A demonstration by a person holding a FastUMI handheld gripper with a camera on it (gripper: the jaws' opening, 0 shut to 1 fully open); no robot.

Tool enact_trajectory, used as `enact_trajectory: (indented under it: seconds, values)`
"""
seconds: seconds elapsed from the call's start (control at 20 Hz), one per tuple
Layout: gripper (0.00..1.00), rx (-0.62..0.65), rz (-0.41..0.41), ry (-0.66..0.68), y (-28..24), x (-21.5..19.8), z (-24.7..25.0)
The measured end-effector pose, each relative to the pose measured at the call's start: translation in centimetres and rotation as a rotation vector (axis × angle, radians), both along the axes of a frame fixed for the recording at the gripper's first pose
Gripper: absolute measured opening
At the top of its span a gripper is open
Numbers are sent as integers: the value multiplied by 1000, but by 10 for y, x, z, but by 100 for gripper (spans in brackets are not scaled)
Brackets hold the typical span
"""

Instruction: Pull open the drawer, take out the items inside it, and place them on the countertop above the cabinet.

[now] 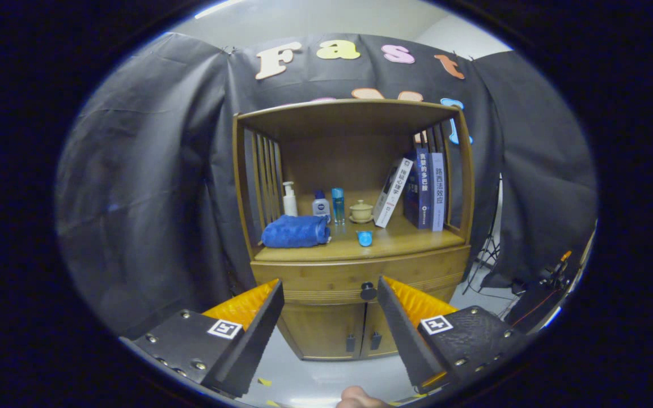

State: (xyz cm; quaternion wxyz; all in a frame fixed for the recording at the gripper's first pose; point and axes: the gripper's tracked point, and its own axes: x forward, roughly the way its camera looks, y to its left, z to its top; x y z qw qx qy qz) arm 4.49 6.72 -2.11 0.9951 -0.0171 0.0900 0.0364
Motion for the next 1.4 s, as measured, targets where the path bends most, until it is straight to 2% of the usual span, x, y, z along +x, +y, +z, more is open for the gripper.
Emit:
enact_trajectory:
  seconds: [0.3, 0.5, 0.8, 1.15, 1.4]
  values:
    - [99, -16, -20, -55, -14, -20, 33]
    - [99, 22, -9, -142, -24, -29, 63]
    - [99, 3, -10, -166, -35, -44, 75]
    - [99, 15, 22, -203, -25, -48, 78]
    - [99, -8, 15, -199, -26, -48, 68]
